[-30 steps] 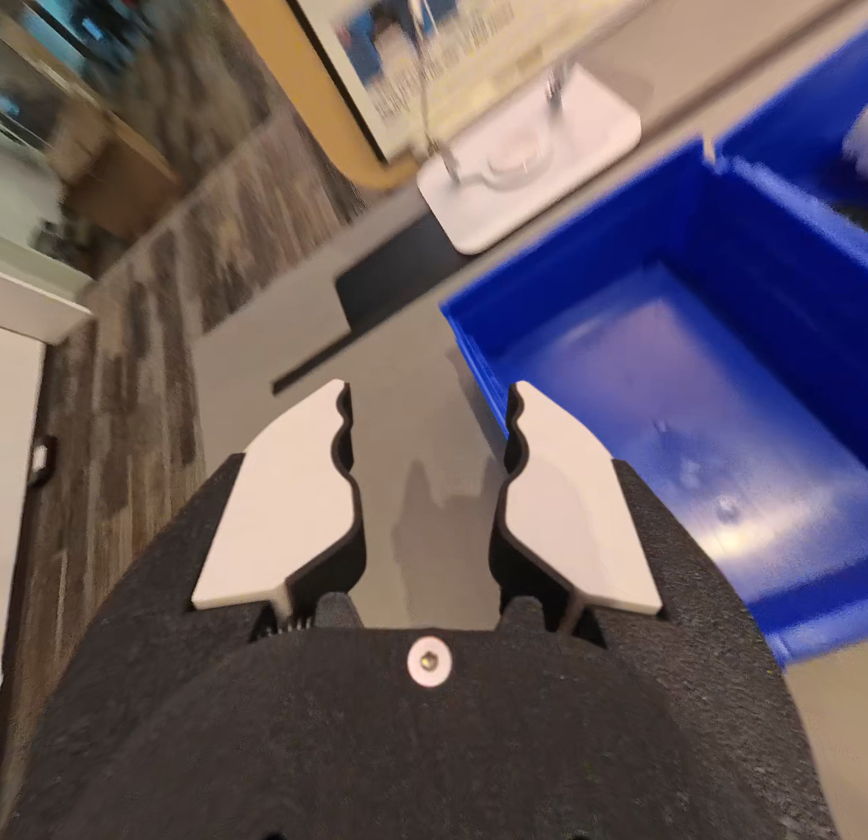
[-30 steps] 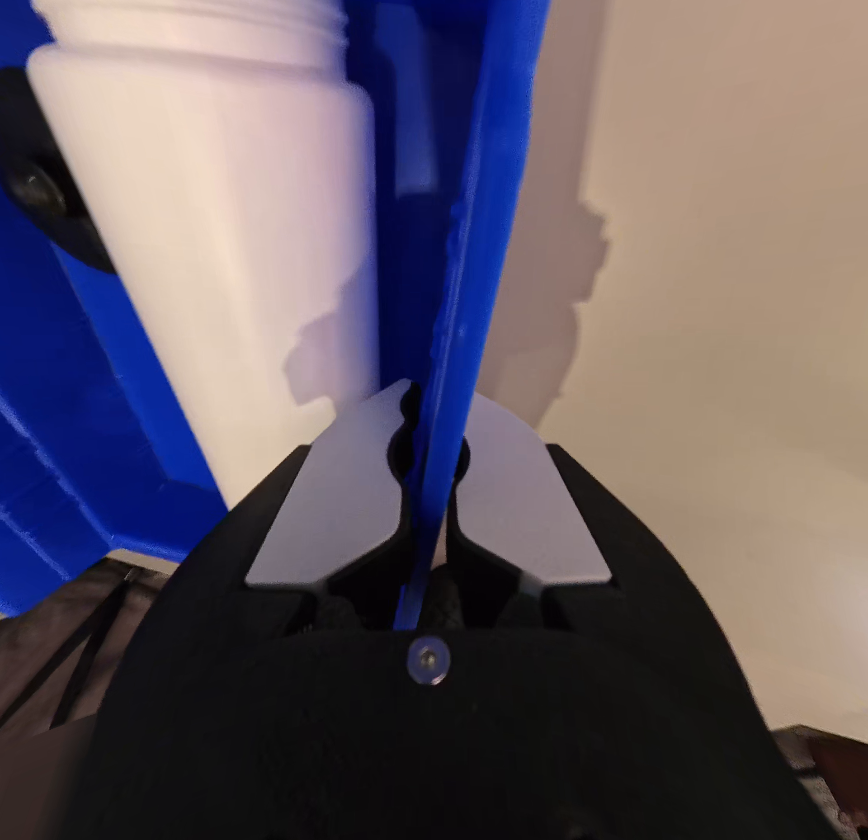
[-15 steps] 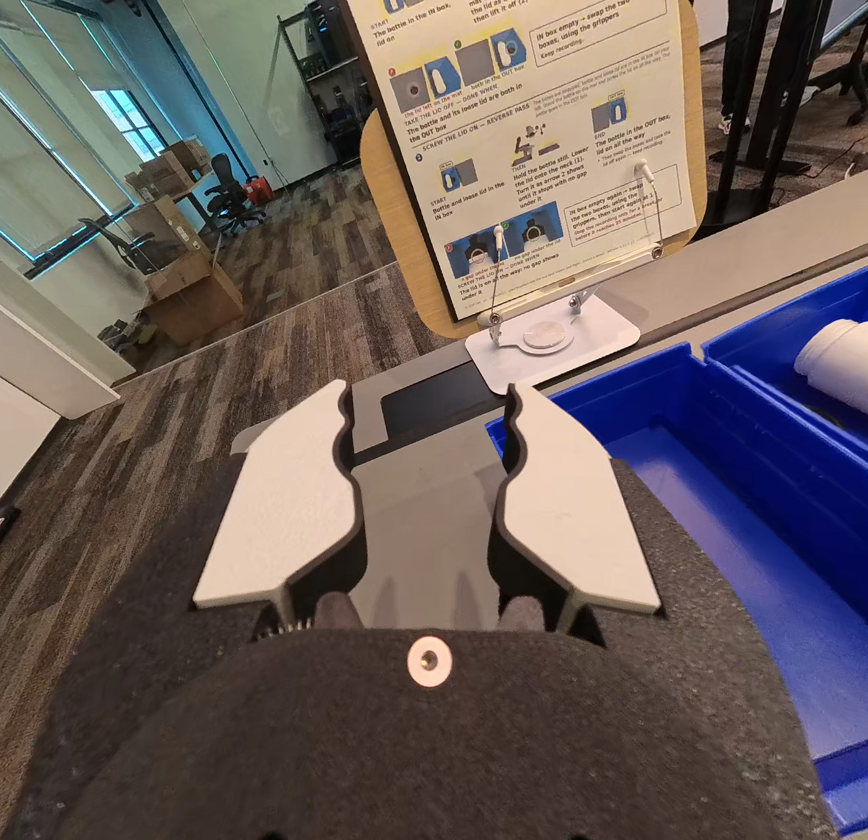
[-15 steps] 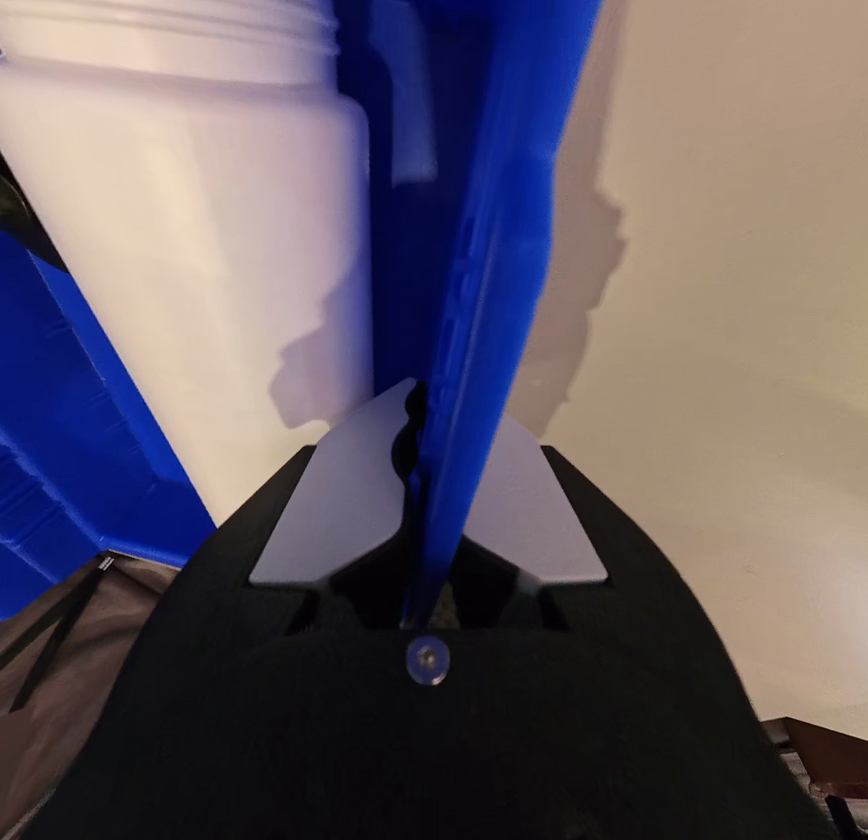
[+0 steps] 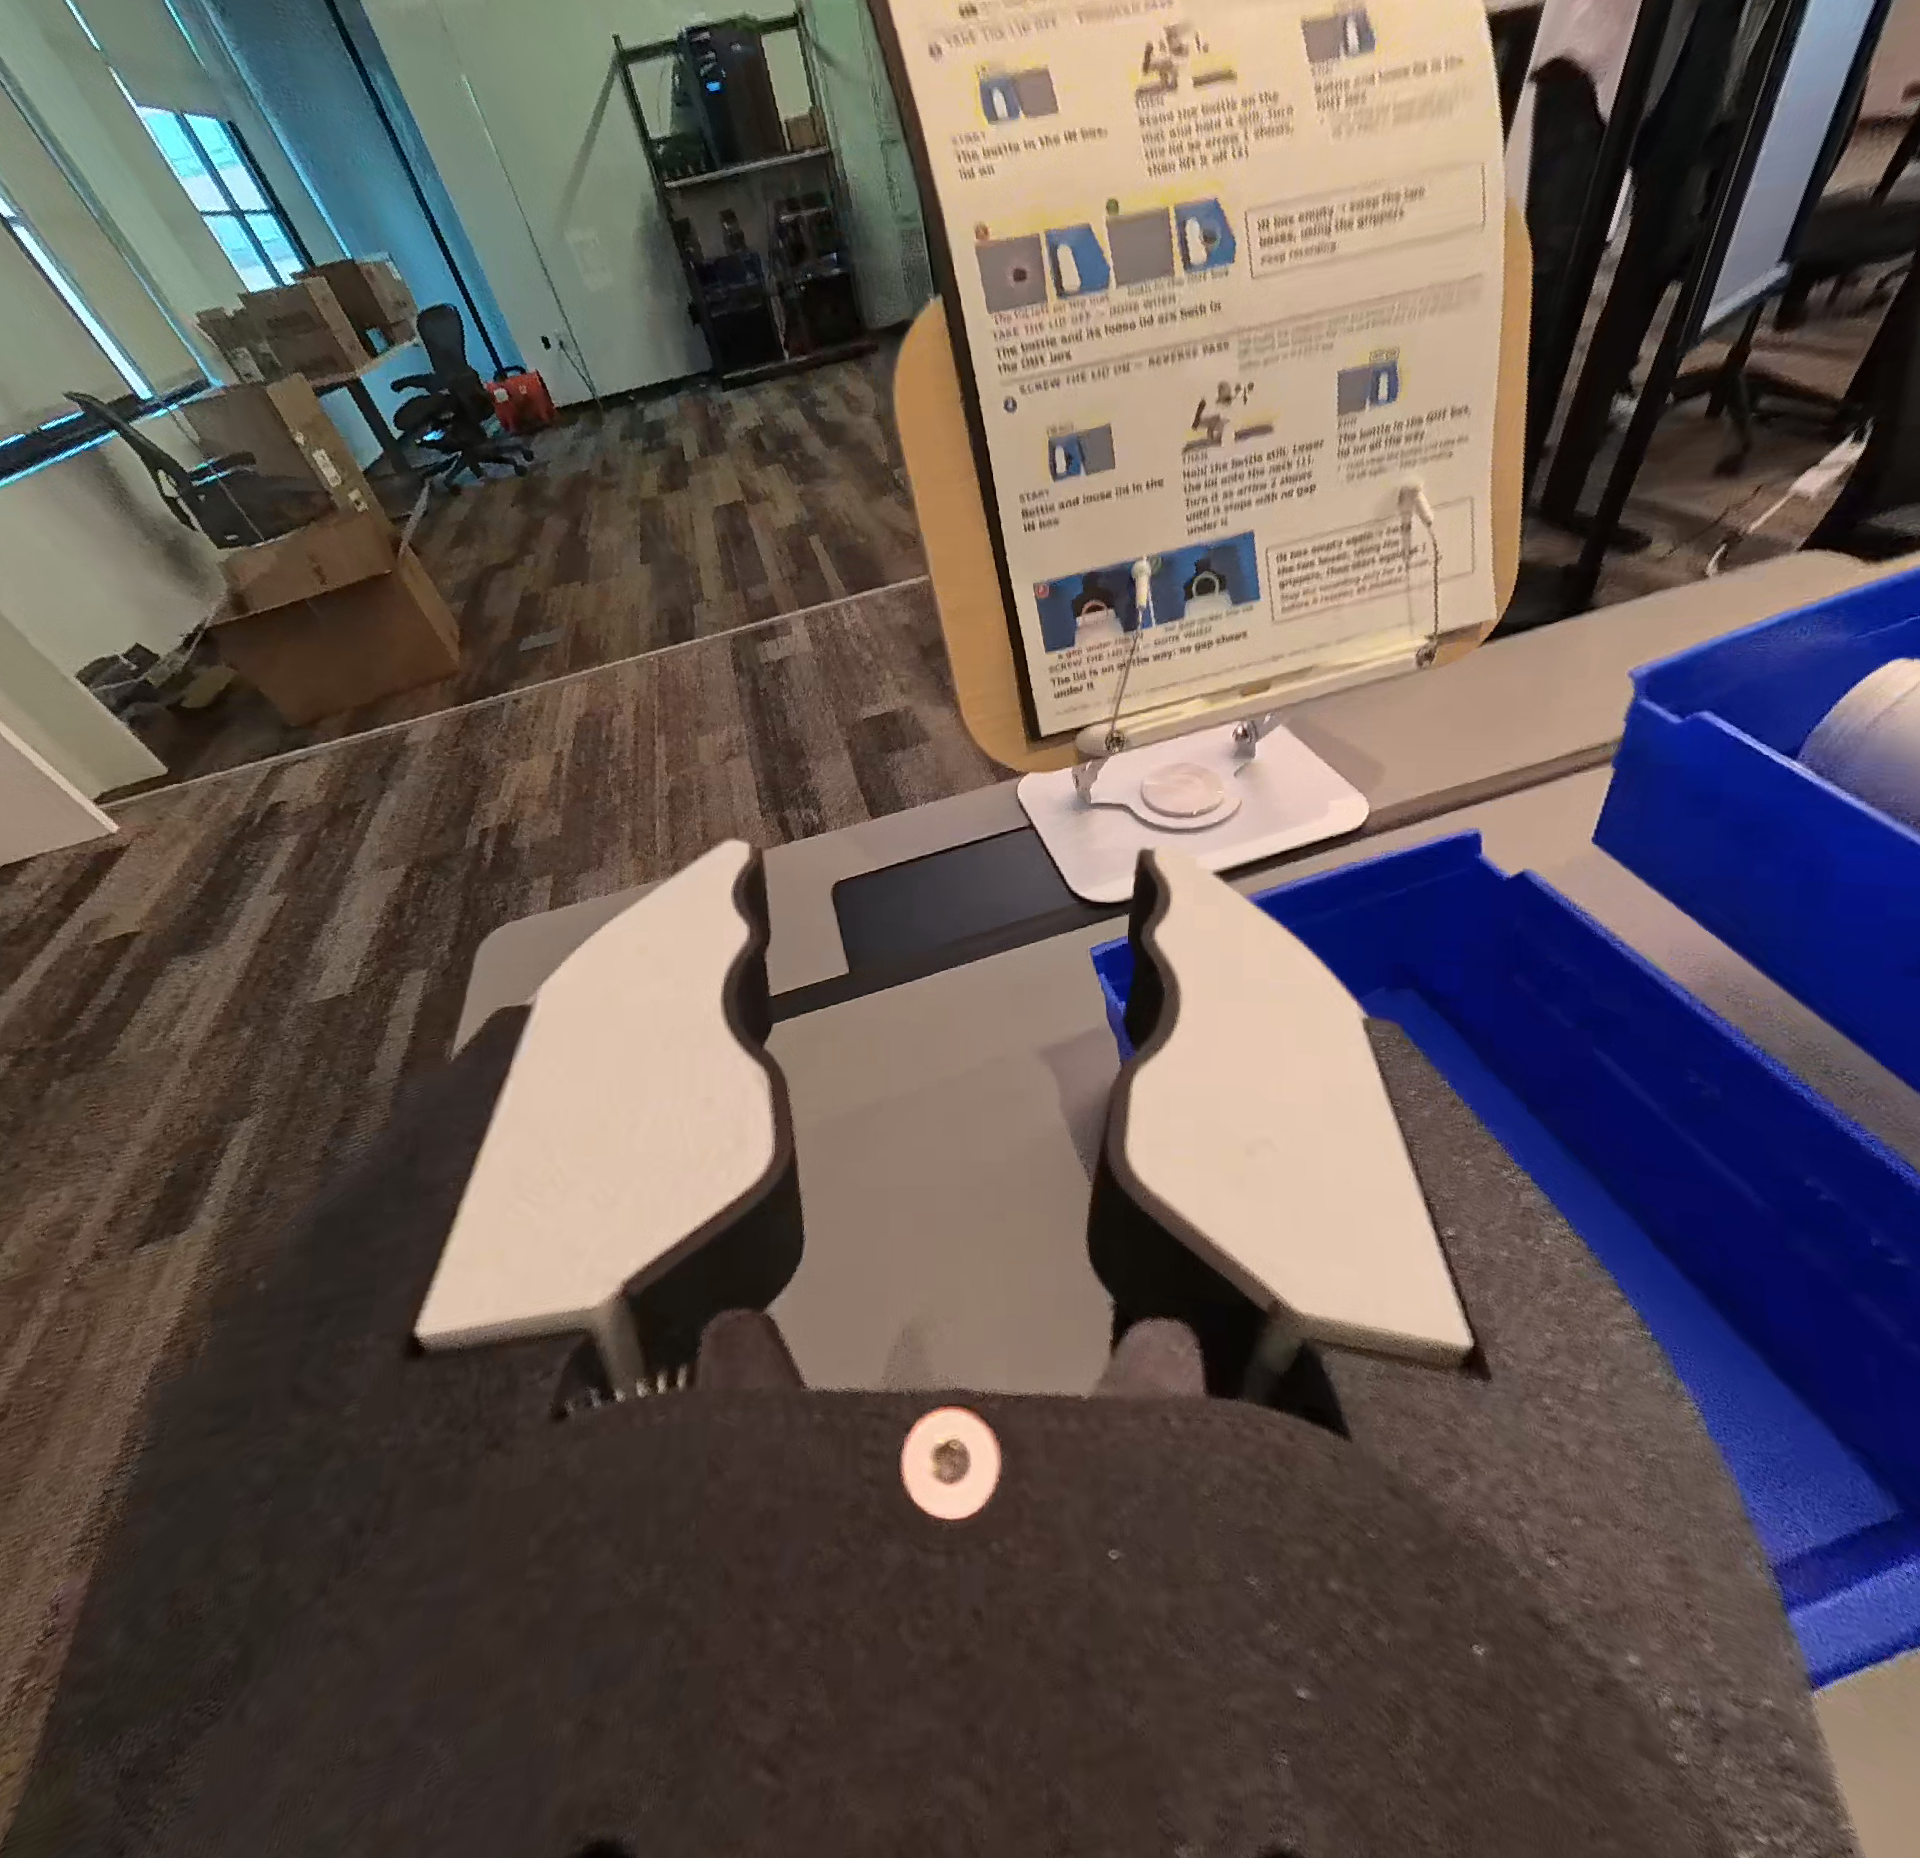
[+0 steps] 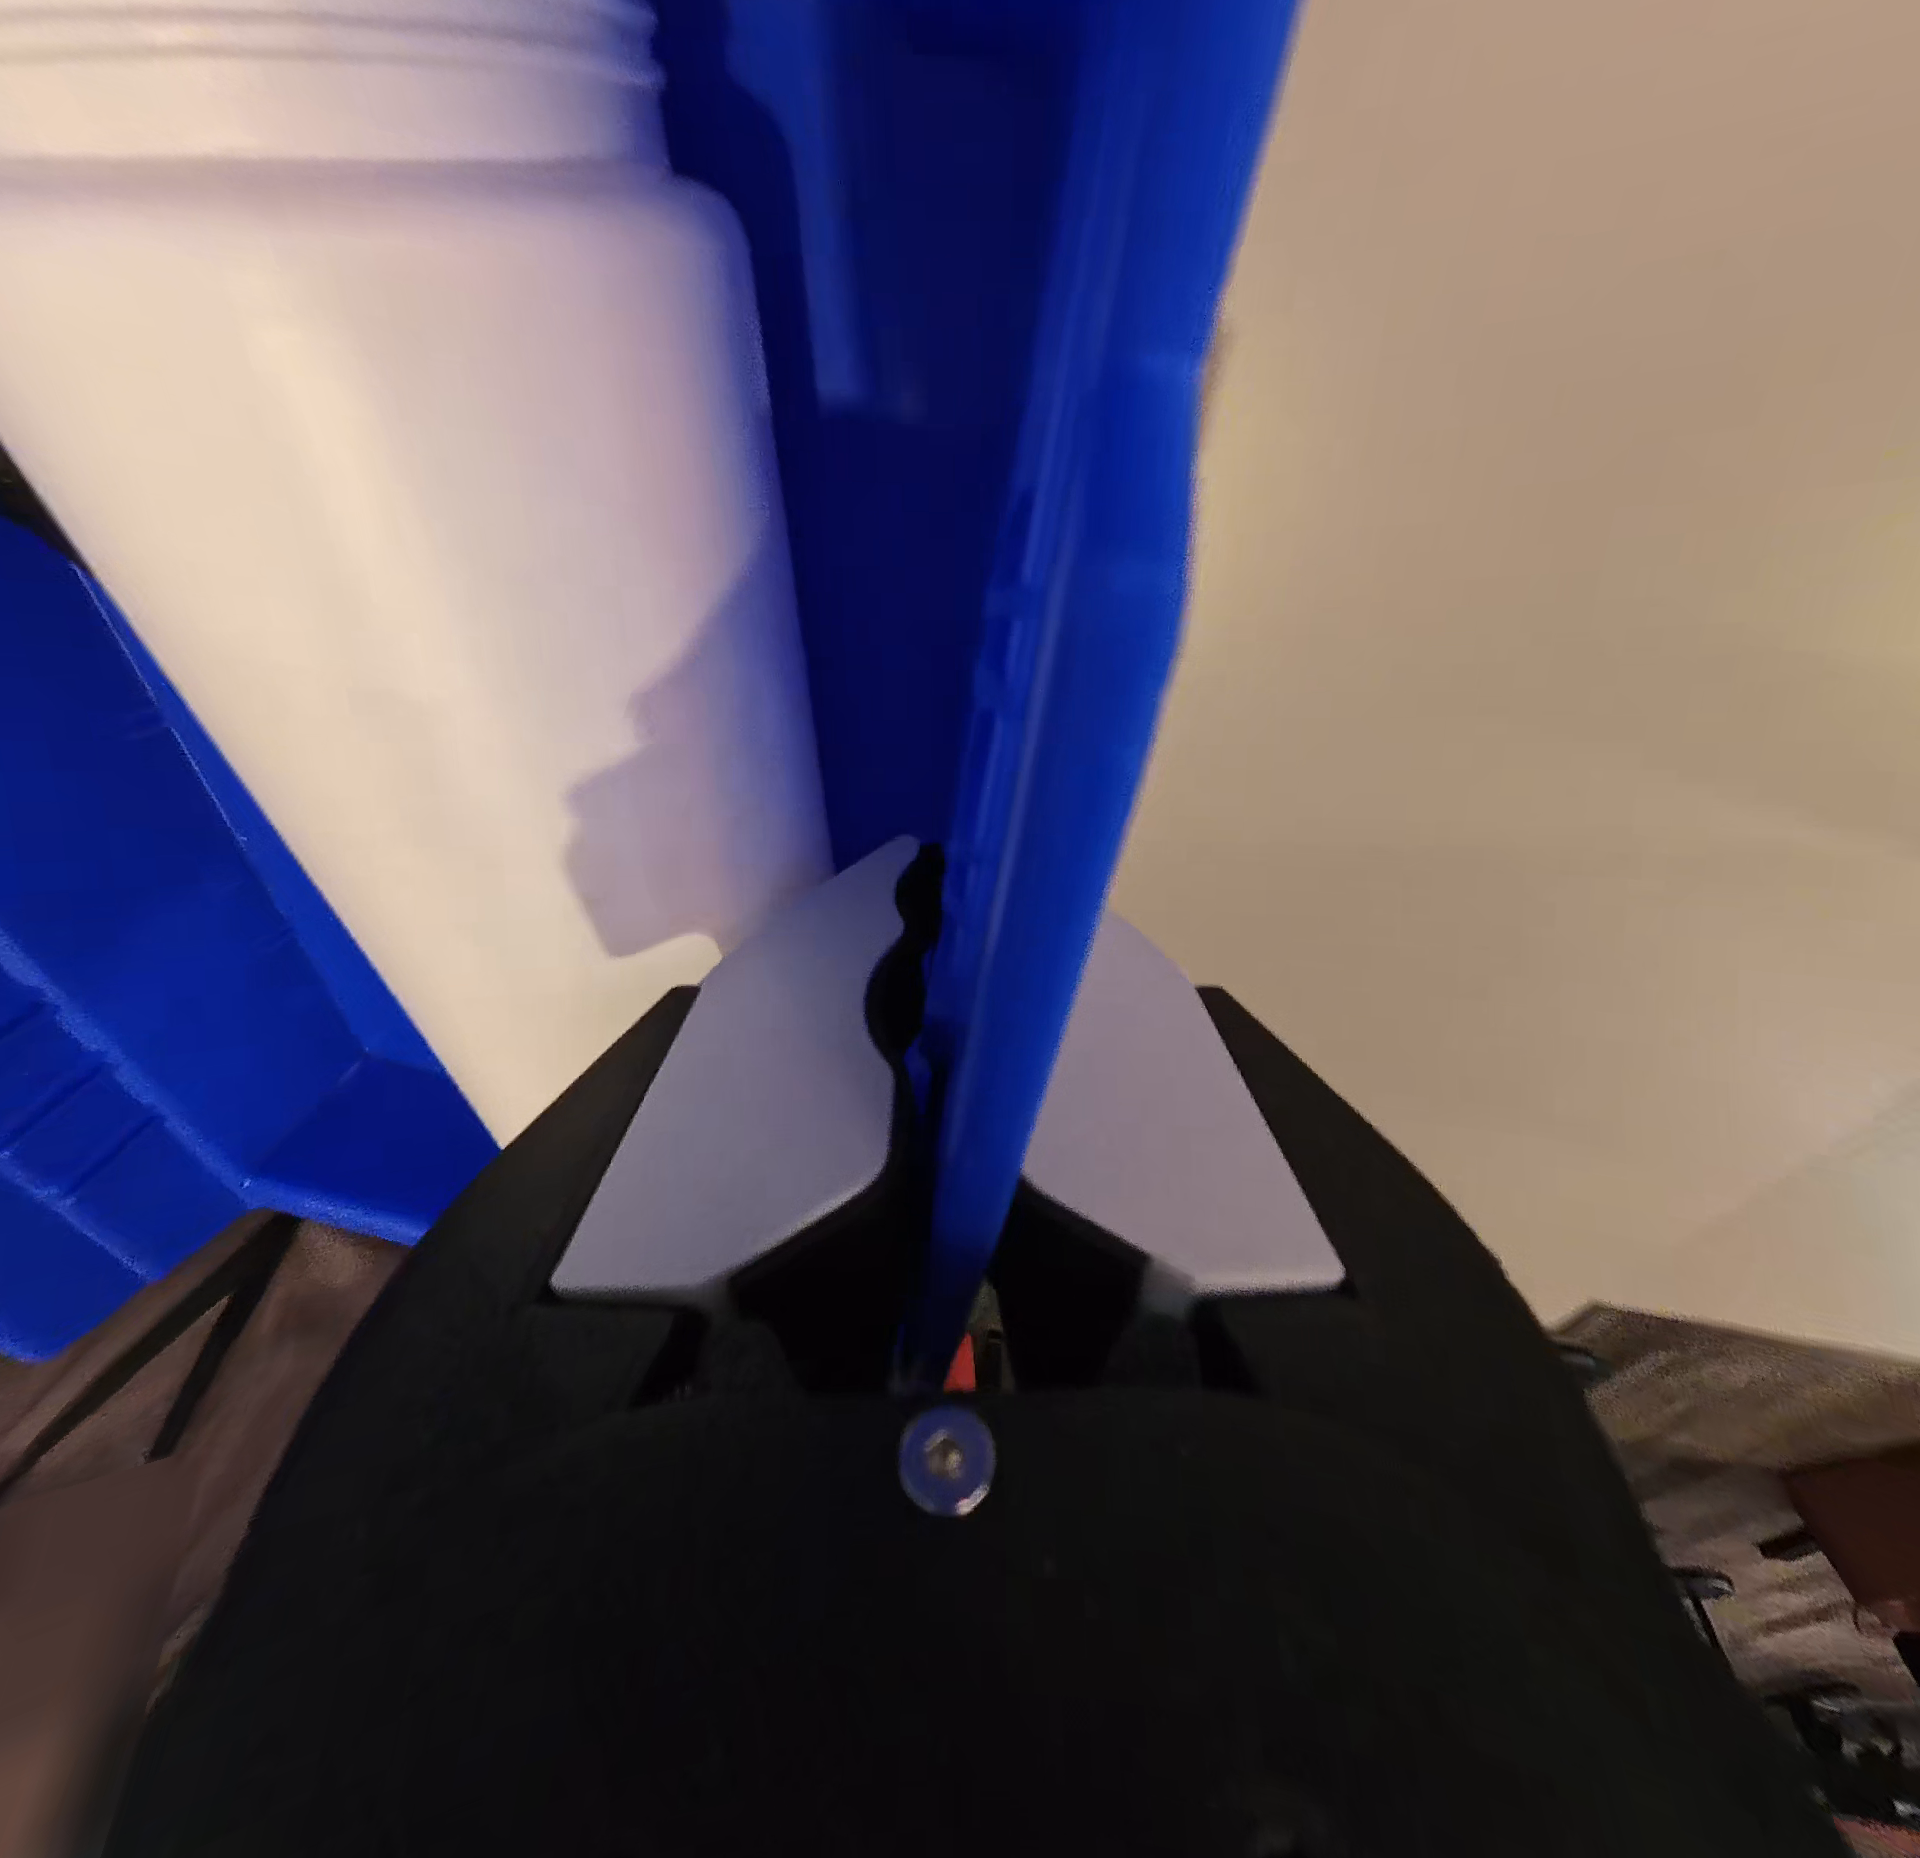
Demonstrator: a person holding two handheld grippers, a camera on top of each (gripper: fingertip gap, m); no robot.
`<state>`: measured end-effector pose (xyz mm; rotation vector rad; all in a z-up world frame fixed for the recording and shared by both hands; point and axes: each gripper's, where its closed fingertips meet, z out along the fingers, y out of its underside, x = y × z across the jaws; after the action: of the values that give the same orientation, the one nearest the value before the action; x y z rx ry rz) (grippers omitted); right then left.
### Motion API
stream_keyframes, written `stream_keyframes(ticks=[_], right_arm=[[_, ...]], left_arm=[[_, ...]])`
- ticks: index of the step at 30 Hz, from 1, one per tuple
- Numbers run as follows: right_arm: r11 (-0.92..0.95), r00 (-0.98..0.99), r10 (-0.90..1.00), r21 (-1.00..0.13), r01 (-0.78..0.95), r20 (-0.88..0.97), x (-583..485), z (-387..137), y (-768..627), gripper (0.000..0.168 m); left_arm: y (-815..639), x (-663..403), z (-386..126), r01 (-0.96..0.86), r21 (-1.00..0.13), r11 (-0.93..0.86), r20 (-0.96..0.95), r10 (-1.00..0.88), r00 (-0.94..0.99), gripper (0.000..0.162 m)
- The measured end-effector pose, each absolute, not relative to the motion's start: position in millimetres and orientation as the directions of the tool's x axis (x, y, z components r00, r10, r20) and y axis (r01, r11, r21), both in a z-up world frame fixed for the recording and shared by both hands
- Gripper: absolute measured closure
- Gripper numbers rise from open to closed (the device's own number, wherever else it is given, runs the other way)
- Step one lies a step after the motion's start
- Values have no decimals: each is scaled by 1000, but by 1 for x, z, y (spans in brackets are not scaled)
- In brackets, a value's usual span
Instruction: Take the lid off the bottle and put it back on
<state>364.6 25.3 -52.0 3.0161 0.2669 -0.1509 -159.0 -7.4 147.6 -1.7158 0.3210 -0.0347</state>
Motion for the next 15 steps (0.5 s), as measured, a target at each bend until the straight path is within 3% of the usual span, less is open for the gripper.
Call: stream_keyframes(ticks=[8,15], right_arm=[[-953,959,282,121,278,20,291,39,38,161],[-879,881,469,61,472,-64,136,42,61,162]], left_arm=[[-13,-174,147,-163,-973,-163,-124,-226,966,92],[-38,-162,186,-41,-999,26,-46,-261,964,96]])
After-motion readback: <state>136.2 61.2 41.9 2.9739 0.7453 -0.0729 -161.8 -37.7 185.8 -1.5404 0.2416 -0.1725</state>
